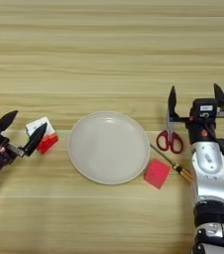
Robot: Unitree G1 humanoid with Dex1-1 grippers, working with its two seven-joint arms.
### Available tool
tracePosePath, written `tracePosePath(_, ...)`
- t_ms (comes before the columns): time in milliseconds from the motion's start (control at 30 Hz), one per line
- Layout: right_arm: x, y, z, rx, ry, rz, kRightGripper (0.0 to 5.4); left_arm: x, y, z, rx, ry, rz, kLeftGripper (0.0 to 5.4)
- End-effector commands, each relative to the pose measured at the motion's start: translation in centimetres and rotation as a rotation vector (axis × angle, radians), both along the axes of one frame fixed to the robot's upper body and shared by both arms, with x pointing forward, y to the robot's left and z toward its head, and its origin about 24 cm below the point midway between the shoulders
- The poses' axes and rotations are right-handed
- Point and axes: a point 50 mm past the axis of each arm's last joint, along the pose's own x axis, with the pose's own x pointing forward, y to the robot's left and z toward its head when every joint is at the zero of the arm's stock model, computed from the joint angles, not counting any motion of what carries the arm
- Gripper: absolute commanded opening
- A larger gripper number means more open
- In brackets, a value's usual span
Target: Move the objects on the table
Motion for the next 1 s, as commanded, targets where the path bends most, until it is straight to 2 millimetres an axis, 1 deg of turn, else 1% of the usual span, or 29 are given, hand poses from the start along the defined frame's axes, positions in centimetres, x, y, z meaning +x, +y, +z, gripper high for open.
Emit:
tracePosePath(33, 0.4, 0.3, 0.5, 0.002, -0.028, 0.005, 5.4, -0.5, 0.0, 0.3, 0.021, 0.007, -0.093, 5.39)
tracePosePath(167, 0.4, 0.4, 0.4, 0.003, -0.03, 0.005, 5.4, -0.3, 0.2, 0.3, 0.043, 0.021, -0.123, 5.39)
tracePosePath(333, 0.5, 0.5, 0.4, 0.006, -0.033, 0.004, 5.4, 0.2, 0.6, -0.4, 0.102, 0.053, -0.138, 5.39)
tracePosePath(500, 0.5, 0.6, 0.4, 0.008, -0.035, 0.005, 5.4, 0.6, 0.8, -0.2, 0.134, 0.04, -0.131, 5.39)
tracePosePath(700, 0.5, 0.6, 0.4, 0.008, -0.037, 0.007, 5.4, 1.3, 0.8, -0.4, 0.18, 0.042, -0.106, 5.39)
tracePosePath(1000, 0.4, 0.7, 0.4, 0.008, -0.039, 0.008, 5.4, 1.5, 0.5, -0.7, 0.202, 0.05, -0.121, 5.39)
